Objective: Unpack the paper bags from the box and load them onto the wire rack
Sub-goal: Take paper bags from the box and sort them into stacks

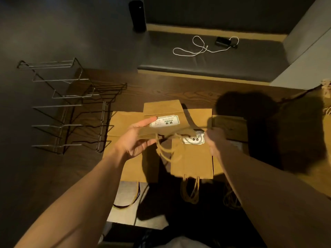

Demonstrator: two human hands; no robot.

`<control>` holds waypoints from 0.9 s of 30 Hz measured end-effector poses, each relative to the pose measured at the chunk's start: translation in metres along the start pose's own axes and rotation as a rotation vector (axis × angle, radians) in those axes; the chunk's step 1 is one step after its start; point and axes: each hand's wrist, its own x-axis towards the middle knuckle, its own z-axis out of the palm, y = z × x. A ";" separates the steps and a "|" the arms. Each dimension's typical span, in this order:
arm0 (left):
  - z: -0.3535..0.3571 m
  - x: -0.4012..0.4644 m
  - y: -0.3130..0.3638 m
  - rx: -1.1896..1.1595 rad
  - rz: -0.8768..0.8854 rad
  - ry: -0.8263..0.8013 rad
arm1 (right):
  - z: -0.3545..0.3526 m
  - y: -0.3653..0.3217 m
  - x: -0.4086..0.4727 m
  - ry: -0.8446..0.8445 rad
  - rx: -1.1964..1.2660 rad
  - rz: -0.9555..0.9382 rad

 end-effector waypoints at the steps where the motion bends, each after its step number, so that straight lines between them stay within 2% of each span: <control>1: 0.001 0.001 0.000 -0.007 -0.029 -0.002 | 0.002 0.003 0.001 0.001 -0.030 0.011; 5: 0.012 0.006 0.004 -0.026 -0.145 -0.064 | 0.006 0.011 0.010 -0.019 -0.152 -0.020; 9: 0.031 0.019 -0.002 0.032 -0.115 0.026 | -0.003 0.001 0.004 0.039 -0.102 -0.073; 12: 0.050 0.032 -0.015 0.281 -0.052 0.079 | -0.017 -0.003 0.001 -0.278 0.209 0.005; 13: 0.057 0.037 -0.021 0.339 -0.016 0.090 | -0.024 -0.001 0.001 -0.375 0.221 -0.005; 14: 0.065 0.042 -0.028 0.355 -0.001 0.068 | -0.031 0.002 0.003 -0.398 0.193 -0.043; 15: 0.074 0.047 -0.035 0.365 -0.008 0.040 | -0.039 0.004 0.006 -0.367 0.175 -0.100; 18: 0.103 0.062 -0.059 0.515 0.004 -0.011 | -0.063 0.016 0.017 -0.099 0.175 -0.212; 20: 0.127 0.066 -0.076 0.658 0.006 0.063 | -0.080 0.028 0.028 0.042 0.116 -0.226; 23: 0.152 0.071 -0.109 0.825 -0.051 0.183 | -0.099 0.045 0.039 0.172 -0.153 -0.201; 27: 0.162 0.077 -0.131 1.015 -0.045 0.149 | -0.101 0.059 0.044 0.239 -0.384 -0.120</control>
